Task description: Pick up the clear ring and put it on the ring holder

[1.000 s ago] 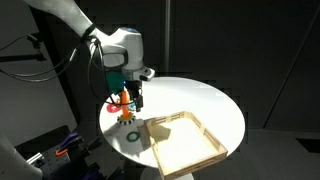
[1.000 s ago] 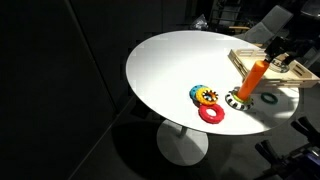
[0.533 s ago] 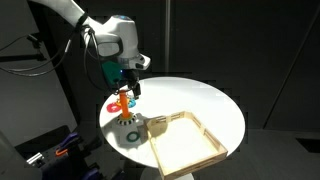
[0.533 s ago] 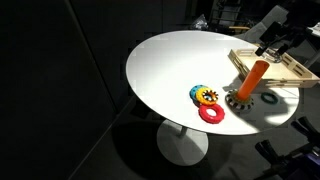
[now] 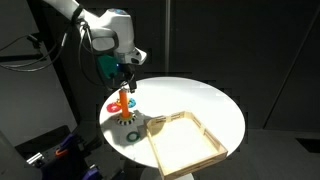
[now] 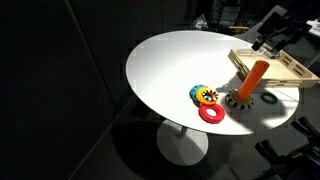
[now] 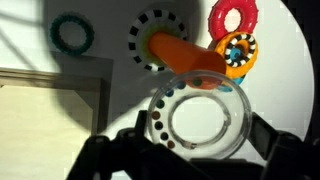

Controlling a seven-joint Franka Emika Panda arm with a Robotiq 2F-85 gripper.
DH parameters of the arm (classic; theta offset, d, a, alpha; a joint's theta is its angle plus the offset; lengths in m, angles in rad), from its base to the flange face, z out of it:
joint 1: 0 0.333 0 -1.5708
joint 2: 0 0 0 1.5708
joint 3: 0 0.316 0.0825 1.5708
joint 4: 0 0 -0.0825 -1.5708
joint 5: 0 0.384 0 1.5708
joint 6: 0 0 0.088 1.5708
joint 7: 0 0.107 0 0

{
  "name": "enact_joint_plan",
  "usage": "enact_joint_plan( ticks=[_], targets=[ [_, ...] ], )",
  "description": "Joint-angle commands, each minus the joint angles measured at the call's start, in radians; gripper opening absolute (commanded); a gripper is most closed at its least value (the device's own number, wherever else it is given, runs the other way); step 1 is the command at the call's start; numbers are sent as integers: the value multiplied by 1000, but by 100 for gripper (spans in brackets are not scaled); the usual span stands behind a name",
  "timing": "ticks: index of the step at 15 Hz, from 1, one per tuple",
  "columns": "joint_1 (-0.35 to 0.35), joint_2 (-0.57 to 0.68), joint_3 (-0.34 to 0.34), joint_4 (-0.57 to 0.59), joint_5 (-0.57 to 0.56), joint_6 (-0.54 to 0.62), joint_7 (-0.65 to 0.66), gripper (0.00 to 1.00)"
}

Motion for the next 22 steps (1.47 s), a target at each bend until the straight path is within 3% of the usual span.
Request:
enact_joint_plan(
  ticks=[1, 14, 22],
  targets=[
    [10, -14, -3, 19, 54, -58, -22, 70],
    [18, 37, 18, 13, 40, -69, 0, 70],
    [25, 69, 61, -5, -102, 5, 63, 70]
  ],
)
